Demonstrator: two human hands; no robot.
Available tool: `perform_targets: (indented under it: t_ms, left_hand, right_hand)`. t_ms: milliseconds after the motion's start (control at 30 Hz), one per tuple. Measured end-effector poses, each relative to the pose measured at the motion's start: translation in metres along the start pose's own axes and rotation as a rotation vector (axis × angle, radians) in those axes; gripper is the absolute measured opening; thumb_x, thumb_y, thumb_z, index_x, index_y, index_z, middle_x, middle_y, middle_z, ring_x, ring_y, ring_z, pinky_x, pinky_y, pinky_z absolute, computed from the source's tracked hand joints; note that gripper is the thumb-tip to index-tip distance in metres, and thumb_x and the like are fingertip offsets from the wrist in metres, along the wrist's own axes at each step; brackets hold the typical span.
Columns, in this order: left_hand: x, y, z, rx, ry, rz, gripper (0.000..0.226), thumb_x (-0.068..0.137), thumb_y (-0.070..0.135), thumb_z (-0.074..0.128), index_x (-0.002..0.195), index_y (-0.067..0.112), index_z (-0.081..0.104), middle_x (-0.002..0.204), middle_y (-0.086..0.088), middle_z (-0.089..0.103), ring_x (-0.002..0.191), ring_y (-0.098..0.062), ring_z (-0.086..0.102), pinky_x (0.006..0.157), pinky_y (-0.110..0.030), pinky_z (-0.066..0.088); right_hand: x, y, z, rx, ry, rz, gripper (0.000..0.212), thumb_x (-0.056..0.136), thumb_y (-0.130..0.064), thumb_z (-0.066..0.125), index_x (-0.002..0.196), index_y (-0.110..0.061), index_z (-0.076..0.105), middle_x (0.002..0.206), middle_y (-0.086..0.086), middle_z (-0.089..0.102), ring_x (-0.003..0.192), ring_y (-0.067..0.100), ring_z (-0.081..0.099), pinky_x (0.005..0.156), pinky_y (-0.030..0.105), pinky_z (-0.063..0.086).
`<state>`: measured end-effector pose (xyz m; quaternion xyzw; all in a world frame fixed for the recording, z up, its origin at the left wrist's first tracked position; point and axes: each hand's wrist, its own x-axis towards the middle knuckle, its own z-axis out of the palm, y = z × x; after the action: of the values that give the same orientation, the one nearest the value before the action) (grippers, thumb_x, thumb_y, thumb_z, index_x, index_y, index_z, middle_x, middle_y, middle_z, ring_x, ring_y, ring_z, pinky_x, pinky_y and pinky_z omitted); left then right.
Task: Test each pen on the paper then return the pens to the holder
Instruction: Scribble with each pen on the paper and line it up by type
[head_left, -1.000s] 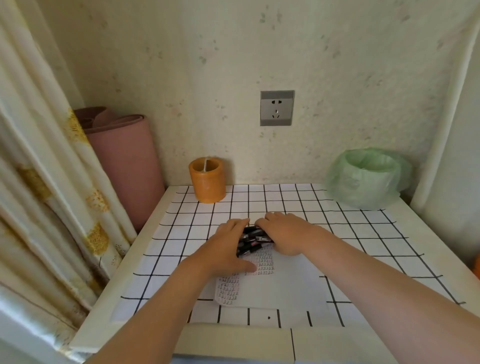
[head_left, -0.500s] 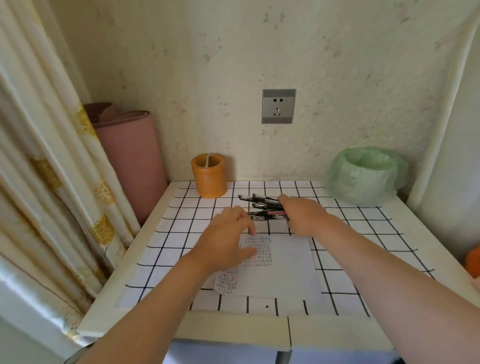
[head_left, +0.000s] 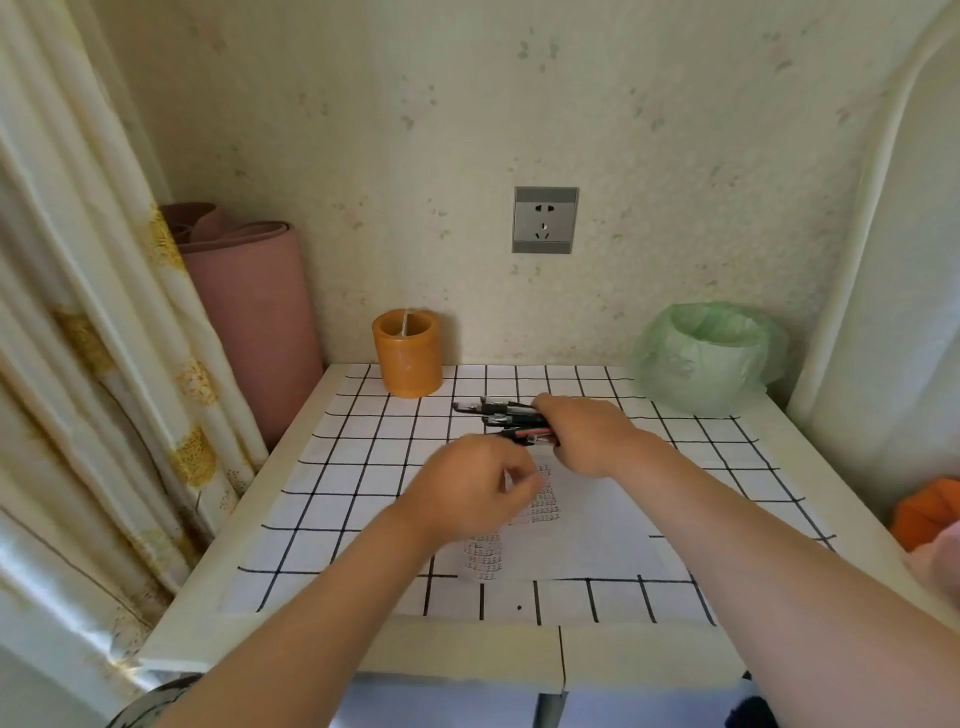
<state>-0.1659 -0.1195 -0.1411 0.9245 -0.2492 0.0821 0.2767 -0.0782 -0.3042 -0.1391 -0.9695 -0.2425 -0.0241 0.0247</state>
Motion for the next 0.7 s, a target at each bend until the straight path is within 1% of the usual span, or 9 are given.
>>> perform_targets:
  t_ms: [67,133,167,267,333,433,533,633,700]
  left_hand:
    - [-0.004,-0.005,-0.02,0.017,0.217,0.051,0.011,0.091,0.033,0.058,0.089,0.027,0.067,0.084,0.014,0.063,0.079,-0.006,0.058,0.07,-0.033,0.052]
    - [-0.012,-0.021,-0.036,0.105,0.363,0.059,0.006,0.09,0.025,0.061,0.095,0.025,0.065,0.091,0.013,0.061,0.086,-0.005,0.053,0.074,-0.026,0.047]
    - [-0.016,-0.031,-0.042,0.146,0.381,0.026,0.014,0.089,0.022,0.063,0.103,0.024,0.063,0.098,0.012,0.061,0.092,-0.006,0.052,0.079,-0.025,0.046]
    - [-0.034,-0.063,-0.051,0.175,0.172,-0.235,0.044,0.09,0.021,0.059,0.133,0.022,0.052,0.129,0.005,0.056,0.119,-0.014,0.048,0.101,-0.032,0.042]
    - [-0.046,-0.08,-0.051,0.159,-0.016,-0.428,0.051,0.092,0.027,0.052,0.142,0.021,0.045,0.136,0.002,0.051,0.127,-0.019,0.044,0.105,-0.035,0.039]
    - [-0.061,-0.098,-0.053,0.088,-0.148,-0.569,0.045,0.083,0.04,0.038,0.121,0.024,0.055,0.113,0.002,0.058,0.105,-0.021,0.054,0.088,-0.039,0.048]
    - [-0.07,-0.111,-0.057,0.115,-0.2,-0.596,0.026,0.089,0.035,0.039,0.096,0.022,0.06,0.091,-0.002,0.061,0.083,-0.019,0.057,0.067,-0.033,0.047]
    - [-0.075,-0.115,-0.058,0.107,-0.199,-0.619,0.025,0.097,0.031,0.042,0.088,0.018,0.061,0.08,-0.002,0.062,0.069,-0.016,0.057,0.059,-0.03,0.046]
    - [-0.074,-0.115,-0.059,0.117,-0.191,-0.634,0.025,0.099,0.028,0.044,0.08,0.019,0.059,0.073,-0.001,0.059,0.064,-0.015,0.054,0.055,-0.028,0.041]
  right_hand:
    - [0.003,-0.016,0.0,-0.058,0.018,-0.053,0.037,0.085,-0.013,0.057,0.119,-0.023,0.047,0.105,0.004,0.064,0.094,0.029,0.062,0.068,0.035,0.04]
    - [0.009,-0.037,0.002,-0.13,0.046,-0.144,0.041,0.085,-0.014,0.061,0.123,-0.022,0.048,0.106,0.003,0.063,0.095,0.028,0.062,0.074,0.037,0.041]
    - [0.014,-0.049,0.004,-0.163,0.069,-0.199,0.043,0.085,-0.015,0.062,0.125,-0.022,0.048,0.107,0.003,0.063,0.097,0.028,0.062,0.077,0.038,0.041]
    - [0.028,-0.084,0.015,-0.23,0.152,-0.381,0.048,0.086,-0.018,0.067,0.13,-0.021,0.047,0.112,0.004,0.063,0.103,0.026,0.06,0.088,0.042,0.041]
    - [0.035,-0.104,0.023,-0.259,0.188,-0.486,0.048,0.087,-0.018,0.068,0.13,-0.019,0.049,0.113,0.005,0.063,0.105,0.026,0.058,0.093,0.043,0.039]
    - [0.043,-0.126,0.037,-0.244,0.228,-0.557,0.043,0.088,-0.019,0.067,0.128,-0.02,0.052,0.112,0.004,0.063,0.107,0.026,0.057,0.101,0.046,0.036]
    - [0.047,-0.138,0.049,-0.208,0.201,-0.558,0.045,0.088,-0.017,0.065,0.131,-0.02,0.052,0.114,0.004,0.062,0.112,0.026,0.054,0.107,0.05,0.033]
    - [0.048,-0.143,0.05,-0.183,0.176,-0.543,0.051,0.086,-0.014,0.065,0.134,-0.021,0.051,0.119,0.004,0.061,0.116,0.026,0.052,0.111,0.05,0.028]
    - [0.049,-0.143,0.046,-0.141,0.168,-0.534,0.052,0.086,-0.019,0.067,0.136,-0.023,0.05,0.123,0.003,0.061,0.118,0.025,0.052,0.108,0.047,0.031]
